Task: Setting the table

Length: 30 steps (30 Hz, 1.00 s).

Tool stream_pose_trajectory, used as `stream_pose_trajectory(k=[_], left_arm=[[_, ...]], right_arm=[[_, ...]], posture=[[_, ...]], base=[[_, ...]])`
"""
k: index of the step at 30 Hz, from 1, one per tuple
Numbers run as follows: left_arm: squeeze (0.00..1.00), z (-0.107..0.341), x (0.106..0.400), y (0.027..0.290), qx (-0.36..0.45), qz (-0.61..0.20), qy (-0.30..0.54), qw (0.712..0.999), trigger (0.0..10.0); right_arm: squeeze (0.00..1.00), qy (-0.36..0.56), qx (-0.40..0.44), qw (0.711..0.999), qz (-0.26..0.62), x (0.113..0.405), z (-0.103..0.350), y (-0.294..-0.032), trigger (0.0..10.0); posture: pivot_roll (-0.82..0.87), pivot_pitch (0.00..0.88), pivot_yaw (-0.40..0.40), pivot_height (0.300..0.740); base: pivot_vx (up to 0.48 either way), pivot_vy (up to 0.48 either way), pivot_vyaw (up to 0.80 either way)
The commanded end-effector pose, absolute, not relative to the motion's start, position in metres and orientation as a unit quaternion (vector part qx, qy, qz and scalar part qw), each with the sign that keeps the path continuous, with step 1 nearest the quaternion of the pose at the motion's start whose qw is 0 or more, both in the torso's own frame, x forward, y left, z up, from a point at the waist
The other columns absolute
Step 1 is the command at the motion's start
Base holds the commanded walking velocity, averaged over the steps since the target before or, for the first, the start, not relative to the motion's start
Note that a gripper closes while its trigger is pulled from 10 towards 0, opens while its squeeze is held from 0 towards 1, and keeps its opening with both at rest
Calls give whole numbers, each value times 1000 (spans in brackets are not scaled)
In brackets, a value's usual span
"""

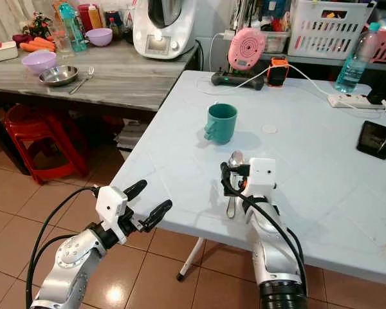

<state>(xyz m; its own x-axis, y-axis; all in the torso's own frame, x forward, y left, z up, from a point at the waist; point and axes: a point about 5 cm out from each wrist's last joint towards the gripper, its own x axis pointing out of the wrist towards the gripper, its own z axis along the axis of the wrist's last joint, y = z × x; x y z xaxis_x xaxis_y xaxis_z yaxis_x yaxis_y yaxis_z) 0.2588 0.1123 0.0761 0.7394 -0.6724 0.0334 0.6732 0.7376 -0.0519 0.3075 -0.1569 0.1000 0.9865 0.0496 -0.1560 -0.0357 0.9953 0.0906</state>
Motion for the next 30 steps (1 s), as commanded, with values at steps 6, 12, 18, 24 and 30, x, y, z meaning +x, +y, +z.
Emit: stream_pose_trajectory(k=[6,12,18,24,30], left_arm=[[0,81,259,110,-29,-376,-15,926,10000],[0,81,260,107,-30,-382,-16,923,10000],[0,81,260,105,-29,-388,-15,921,10000],[0,81,259,103,-30,-397,-15,917,10000],[0,80,259,103,-29,-400,-14,916,10000]], right_arm=[[0,117,52,992,17,314,91,-150,10000],[0,134,54,989,12,323,87,-144,10000],[0,147,59,987,9,327,84,-141,0],[0,171,51,984,7,327,76,-141,0],[0,185,44,982,1,326,70,-143,0]], posture=[[-28,0,25,740],[-37,0,29,740],[-39,0,29,740],[-33,0,25,740],[-31,0,25,740]], base=[[0,0,0],[0,0,0],[0,0,0],[0,0,0],[0,0,0]])
